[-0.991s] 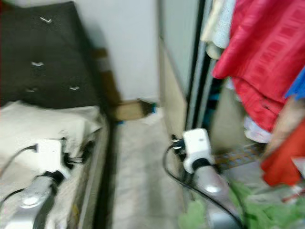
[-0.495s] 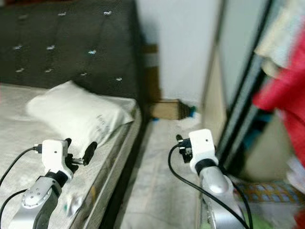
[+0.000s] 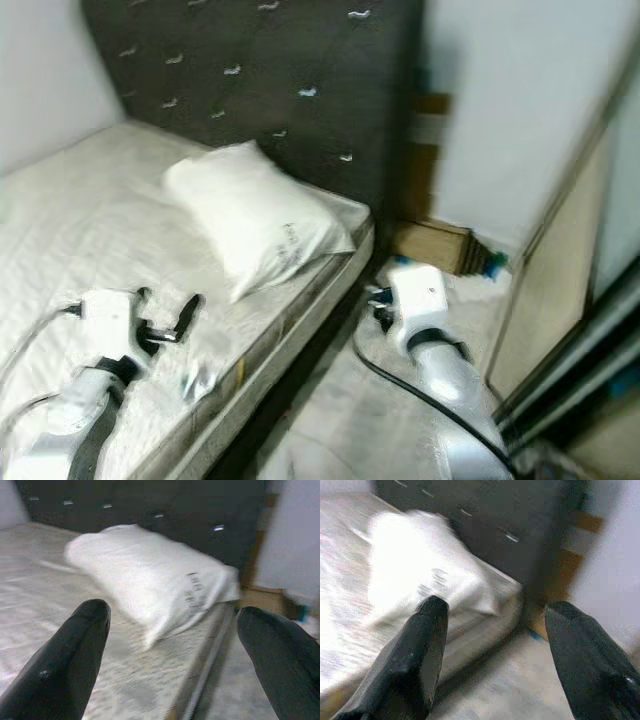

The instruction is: Clean up the room

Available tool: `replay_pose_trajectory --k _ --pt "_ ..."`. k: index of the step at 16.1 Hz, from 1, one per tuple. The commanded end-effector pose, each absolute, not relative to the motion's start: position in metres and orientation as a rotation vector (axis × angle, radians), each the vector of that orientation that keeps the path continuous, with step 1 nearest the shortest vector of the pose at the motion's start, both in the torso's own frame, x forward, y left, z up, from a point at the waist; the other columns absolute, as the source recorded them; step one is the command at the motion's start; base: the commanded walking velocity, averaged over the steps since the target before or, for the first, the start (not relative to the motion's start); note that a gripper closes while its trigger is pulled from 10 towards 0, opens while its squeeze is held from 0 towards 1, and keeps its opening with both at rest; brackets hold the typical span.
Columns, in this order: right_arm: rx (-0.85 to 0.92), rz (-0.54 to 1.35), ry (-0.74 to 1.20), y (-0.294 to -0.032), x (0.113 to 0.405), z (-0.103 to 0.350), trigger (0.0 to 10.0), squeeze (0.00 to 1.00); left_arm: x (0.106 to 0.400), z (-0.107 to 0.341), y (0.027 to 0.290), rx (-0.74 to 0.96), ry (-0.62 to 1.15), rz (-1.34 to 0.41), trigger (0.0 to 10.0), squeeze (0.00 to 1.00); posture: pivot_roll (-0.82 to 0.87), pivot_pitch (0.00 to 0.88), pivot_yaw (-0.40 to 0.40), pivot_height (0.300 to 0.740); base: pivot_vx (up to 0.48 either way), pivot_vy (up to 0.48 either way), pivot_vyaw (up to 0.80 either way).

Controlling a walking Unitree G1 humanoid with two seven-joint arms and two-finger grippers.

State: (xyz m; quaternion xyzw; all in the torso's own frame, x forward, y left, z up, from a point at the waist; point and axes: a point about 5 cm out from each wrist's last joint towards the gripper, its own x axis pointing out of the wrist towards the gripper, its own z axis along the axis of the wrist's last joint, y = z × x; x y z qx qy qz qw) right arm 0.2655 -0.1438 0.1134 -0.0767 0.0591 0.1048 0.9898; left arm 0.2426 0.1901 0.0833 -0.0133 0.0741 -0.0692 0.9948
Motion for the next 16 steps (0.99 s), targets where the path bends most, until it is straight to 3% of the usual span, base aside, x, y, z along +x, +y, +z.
replay_pose_trajectory --k 1,16 --pt "-0.154 0.199 0.125 -0.1489 0.2652 0.1120 10.0 0.00 0.2461 0.0883 0.1876 -0.017 0.125 -0.142 10.0 0.00 -0.21 0.000 0.026 0.740 0.000 0.000 0.80" --pt "-0.123 0.213 0.117 -0.1458 0.2653 0.1128 10.0 0.00 0.2537 0.0885 0.1926 0.016 0.103 -0.130 10.0 0.00 -0.22 0.000 0.031 0.740 0.000 0.000 0.80"
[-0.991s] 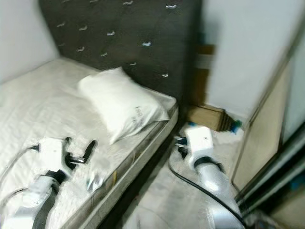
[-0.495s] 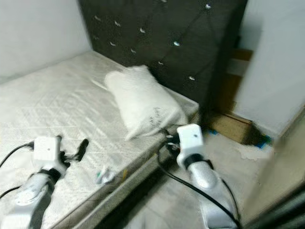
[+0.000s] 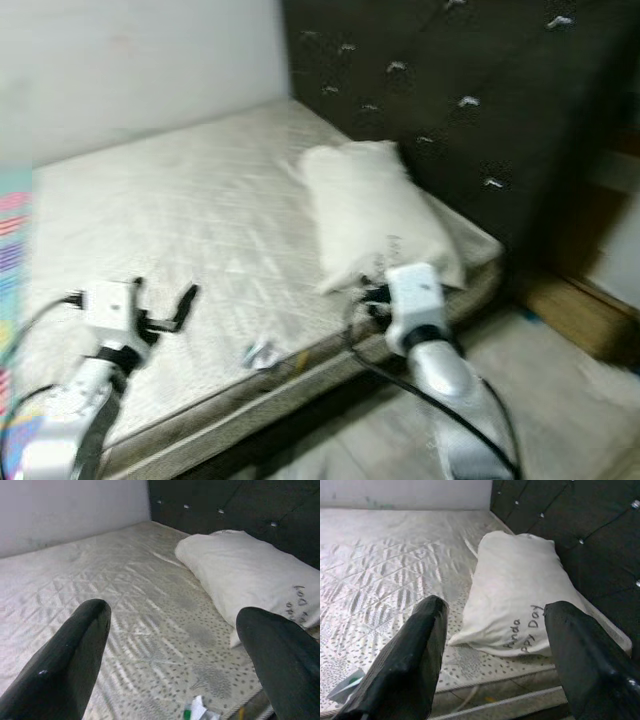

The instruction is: Clean up the room

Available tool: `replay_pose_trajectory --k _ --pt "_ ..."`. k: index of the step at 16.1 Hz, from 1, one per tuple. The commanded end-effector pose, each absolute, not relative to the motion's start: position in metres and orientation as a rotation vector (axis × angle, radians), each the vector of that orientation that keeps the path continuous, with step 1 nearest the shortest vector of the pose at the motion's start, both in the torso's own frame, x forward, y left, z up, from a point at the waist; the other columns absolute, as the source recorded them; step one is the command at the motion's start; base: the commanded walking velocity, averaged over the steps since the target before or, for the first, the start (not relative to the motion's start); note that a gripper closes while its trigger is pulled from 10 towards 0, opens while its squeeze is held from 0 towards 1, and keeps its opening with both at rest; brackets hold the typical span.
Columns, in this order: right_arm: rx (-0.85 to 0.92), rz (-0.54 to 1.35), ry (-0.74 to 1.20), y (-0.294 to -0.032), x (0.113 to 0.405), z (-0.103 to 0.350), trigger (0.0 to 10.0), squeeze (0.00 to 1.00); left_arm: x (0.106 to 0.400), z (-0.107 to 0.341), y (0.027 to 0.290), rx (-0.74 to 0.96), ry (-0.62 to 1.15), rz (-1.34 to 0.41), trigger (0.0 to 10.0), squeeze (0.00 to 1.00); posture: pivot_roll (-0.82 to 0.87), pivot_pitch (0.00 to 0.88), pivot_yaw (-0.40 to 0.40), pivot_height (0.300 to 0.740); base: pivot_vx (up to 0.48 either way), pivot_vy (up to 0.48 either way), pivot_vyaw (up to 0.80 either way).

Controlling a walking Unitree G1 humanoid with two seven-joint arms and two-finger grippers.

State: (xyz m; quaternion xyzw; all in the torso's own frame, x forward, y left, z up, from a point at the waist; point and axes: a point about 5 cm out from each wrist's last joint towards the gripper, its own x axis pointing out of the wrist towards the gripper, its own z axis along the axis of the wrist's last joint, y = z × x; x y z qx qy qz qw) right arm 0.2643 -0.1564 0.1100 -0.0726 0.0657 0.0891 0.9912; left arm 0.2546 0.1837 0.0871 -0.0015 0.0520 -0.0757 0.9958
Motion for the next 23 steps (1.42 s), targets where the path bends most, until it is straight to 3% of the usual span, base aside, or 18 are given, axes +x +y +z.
replay_pose_trajectory --k 1,13,23 --pt "-0.123 0.215 0.117 -0.1457 0.2652 0.1128 10.0 0.00 0.2537 0.0883 0.1920 0.015 0.102 -0.133 10.0 0.00 -0.22 0.000 0.029 0.740 0.000 0.000 0.80" --pt "-0.094 0.230 0.104 -0.1420 0.2657 0.1142 10.0 0.00 0.2547 0.0870 0.1894 0.005 0.103 -0.154 10.0 0.00 -0.22 0.000 0.031 0.740 0.000 0.000 0.77" --pt "-0.041 0.224 0.070 -0.1426 0.2669 0.1199 10.0 0.00 0.2534 0.0900 0.1836 -0.028 0.071 -0.218 10.0 0.00 -0.21 0.000 0.029 0.740 0.000 0.000 0.00"
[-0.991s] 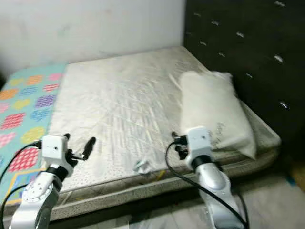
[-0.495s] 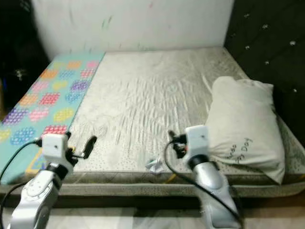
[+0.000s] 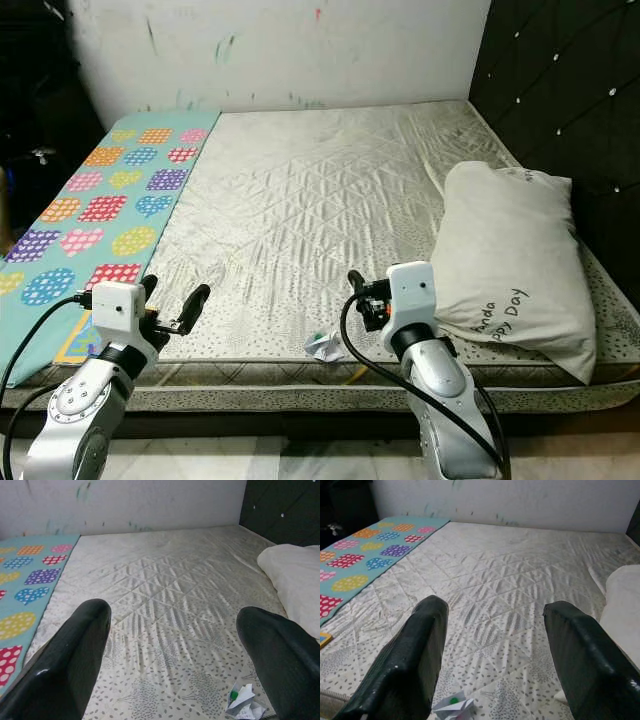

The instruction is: Clean up the room

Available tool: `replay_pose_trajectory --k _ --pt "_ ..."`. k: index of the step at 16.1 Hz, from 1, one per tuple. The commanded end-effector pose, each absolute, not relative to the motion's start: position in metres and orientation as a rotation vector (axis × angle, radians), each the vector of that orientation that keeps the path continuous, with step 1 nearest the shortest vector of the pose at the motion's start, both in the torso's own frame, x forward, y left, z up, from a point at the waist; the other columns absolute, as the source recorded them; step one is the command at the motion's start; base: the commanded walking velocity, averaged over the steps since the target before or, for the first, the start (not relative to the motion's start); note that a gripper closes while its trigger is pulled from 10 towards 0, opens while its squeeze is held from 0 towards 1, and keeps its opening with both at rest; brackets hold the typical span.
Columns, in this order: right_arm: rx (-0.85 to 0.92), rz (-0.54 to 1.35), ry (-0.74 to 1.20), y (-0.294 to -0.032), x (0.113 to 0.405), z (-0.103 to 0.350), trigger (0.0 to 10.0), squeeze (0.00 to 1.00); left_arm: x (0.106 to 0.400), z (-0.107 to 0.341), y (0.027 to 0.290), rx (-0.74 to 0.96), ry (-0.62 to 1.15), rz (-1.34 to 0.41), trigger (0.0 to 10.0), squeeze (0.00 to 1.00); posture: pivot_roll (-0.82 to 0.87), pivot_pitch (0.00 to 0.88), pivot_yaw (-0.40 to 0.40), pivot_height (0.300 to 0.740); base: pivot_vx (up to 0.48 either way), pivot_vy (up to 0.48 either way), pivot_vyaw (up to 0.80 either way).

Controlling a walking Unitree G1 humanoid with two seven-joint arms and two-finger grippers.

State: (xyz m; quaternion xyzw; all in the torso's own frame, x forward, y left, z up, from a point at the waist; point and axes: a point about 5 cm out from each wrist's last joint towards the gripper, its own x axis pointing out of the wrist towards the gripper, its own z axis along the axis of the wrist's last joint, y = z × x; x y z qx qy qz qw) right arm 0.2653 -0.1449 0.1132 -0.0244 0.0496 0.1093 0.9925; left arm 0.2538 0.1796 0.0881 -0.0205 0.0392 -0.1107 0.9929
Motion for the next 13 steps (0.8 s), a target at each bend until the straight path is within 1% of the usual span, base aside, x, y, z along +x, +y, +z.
replay_pose_trajectory --k 1,3,13 --pt "-0.041 0.224 0.069 -0.1426 0.2671 0.1200 10.0 0.00 0.2534 0.0899 0.1837 -0.027 0.072 -0.218 10.0 0.00 -0.21 0.000 0.029 0.740 0.000 0.000 0.00" --pt "-0.042 0.223 0.067 -0.1427 0.2677 0.1200 10.0 0.00 0.2533 0.0898 0.1838 -0.025 0.071 -0.220 10.0 0.00 -0.21 0.000 0.030 0.740 0.122 0.000 0.00" --pt "-0.042 0.223 0.064 -0.1423 0.2684 0.1199 10.0 0.00 0.2537 0.0892 0.1833 -0.024 0.073 -0.223 10.0 0.00 -0.22 0.000 0.032 0.740 0.284 0.000 0.00"
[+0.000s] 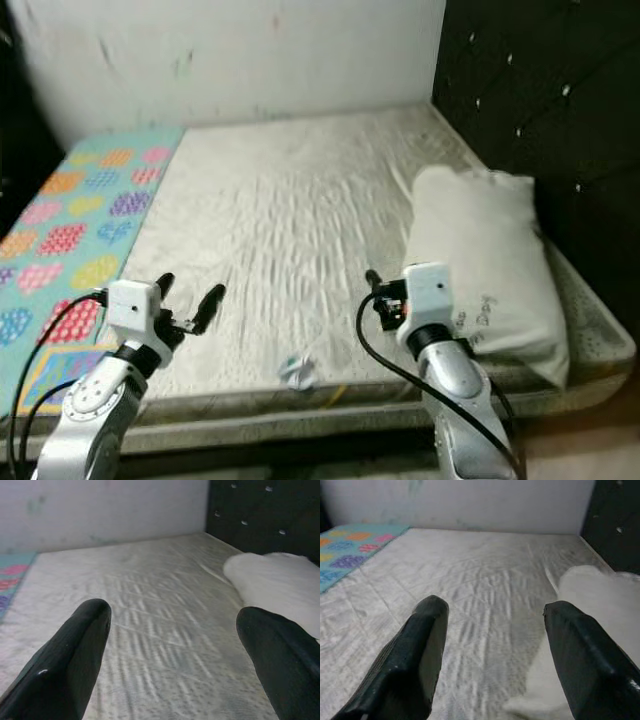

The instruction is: Clean up the room

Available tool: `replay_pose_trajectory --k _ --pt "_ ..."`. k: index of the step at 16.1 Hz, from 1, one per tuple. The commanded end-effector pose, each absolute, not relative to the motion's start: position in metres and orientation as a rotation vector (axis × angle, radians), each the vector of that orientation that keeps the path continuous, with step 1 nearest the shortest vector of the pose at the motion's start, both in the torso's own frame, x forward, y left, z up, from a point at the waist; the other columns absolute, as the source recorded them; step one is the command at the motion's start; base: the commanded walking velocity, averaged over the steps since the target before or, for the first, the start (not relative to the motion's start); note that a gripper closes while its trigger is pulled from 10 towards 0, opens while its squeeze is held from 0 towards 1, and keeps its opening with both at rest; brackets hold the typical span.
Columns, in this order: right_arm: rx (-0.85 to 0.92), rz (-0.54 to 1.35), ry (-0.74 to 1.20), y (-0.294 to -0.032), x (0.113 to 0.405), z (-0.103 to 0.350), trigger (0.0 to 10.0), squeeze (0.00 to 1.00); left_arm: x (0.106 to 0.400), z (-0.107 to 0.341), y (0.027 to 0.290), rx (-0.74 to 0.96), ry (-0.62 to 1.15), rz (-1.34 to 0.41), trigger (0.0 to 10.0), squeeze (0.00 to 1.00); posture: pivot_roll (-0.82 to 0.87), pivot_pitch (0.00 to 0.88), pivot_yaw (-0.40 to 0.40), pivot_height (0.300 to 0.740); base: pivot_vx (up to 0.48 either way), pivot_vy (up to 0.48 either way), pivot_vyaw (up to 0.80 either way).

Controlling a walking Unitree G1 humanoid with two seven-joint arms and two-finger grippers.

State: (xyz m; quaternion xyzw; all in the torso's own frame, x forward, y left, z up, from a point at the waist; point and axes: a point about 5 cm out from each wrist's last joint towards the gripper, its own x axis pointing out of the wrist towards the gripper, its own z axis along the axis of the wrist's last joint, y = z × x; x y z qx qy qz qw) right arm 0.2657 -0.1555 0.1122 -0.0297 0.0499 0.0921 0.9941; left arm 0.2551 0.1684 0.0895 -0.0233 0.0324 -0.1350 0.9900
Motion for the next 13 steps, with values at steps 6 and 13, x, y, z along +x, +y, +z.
replay_pose_trajectory --k 6,13 --pt "-0.040 0.217 0.067 -0.1435 0.2669 0.1184 10.0 0.00 0.2541 0.0858 0.1859 -0.028 0.095 -0.194 10.0 0.00 -0.22 0.000 0.035 0.740 0.000 0.000 0.00" --pt "-0.033 0.218 0.061 -0.1437 0.2674 0.1203 10.0 0.00 0.2554 0.0847 0.1864 -0.037 0.105 -0.177 10.0 0.00 -0.22 0.000 0.034 0.740 0.000 0.000 0.00"
